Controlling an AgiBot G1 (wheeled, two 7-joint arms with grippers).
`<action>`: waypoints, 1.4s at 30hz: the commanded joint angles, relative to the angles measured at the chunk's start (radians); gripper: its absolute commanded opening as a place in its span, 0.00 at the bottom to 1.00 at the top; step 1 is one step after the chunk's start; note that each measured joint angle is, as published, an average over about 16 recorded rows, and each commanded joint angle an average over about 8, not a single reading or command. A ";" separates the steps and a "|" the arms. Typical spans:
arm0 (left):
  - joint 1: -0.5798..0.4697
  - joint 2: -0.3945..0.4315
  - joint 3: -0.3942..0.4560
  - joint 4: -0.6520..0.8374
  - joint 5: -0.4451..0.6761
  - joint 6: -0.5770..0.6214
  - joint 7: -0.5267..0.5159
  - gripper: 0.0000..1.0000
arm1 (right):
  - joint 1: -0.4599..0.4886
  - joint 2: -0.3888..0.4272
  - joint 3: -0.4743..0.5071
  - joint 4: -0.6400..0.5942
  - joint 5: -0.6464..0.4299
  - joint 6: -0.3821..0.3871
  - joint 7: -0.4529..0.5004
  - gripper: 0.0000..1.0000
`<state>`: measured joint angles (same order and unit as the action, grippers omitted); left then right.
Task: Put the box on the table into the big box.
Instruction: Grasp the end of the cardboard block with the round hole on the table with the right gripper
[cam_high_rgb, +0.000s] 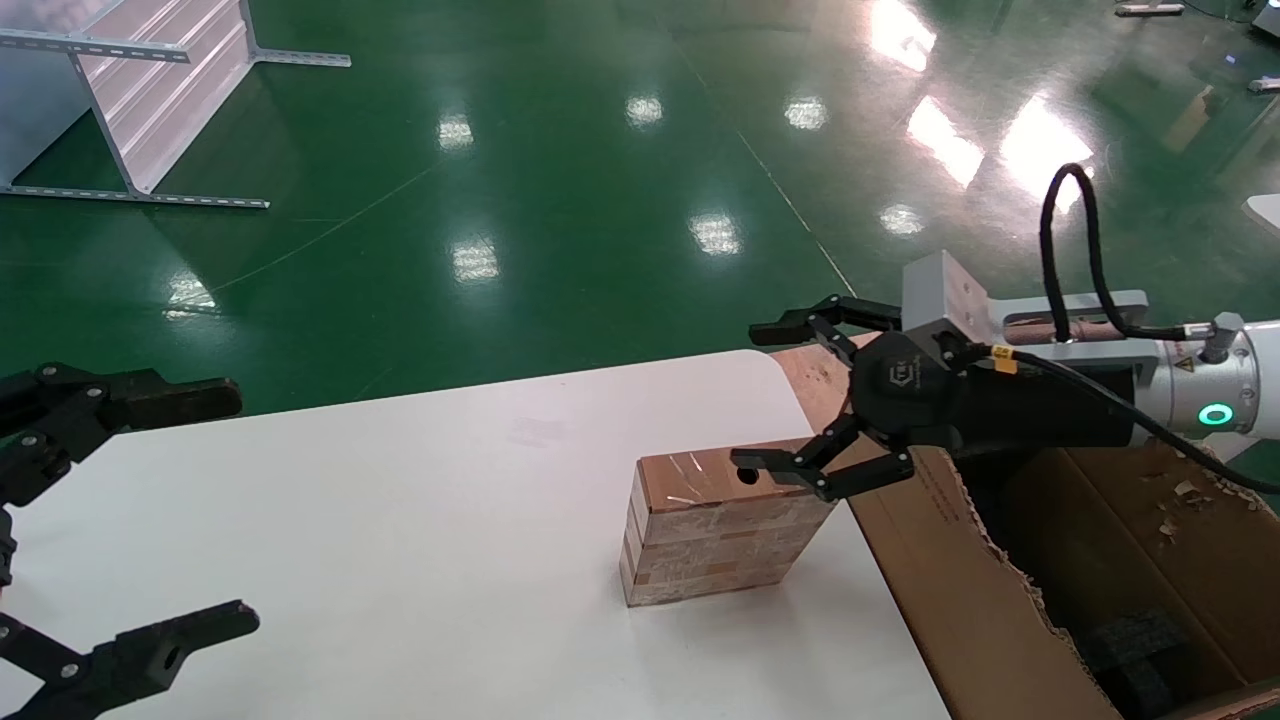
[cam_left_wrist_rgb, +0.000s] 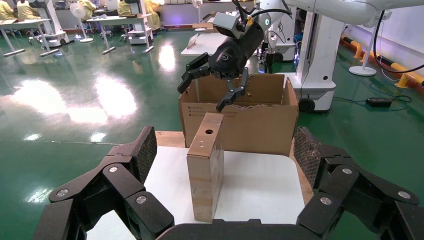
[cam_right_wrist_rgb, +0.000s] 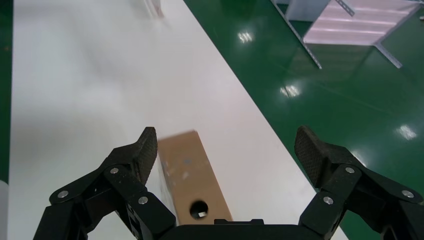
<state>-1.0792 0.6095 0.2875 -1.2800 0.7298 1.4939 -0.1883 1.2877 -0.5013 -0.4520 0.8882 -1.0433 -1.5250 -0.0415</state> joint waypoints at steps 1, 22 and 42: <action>0.000 0.000 0.000 0.000 0.000 0.000 0.000 1.00 | 0.015 -0.001 -0.005 -0.021 -0.017 -0.013 -0.017 1.00; 0.000 -0.001 0.002 0.000 -0.001 -0.001 0.001 1.00 | 0.140 -0.092 -0.138 -0.243 -0.150 -0.051 -0.076 1.00; -0.001 -0.001 0.003 0.000 -0.002 -0.001 0.001 1.00 | 0.186 -0.084 -0.267 -0.253 -0.105 -0.058 -0.102 1.00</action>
<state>-1.0799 0.6084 0.2903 -1.2800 0.7279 1.4927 -0.1870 1.4735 -0.5869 -0.7183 0.6353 -1.1492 -1.5824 -0.1439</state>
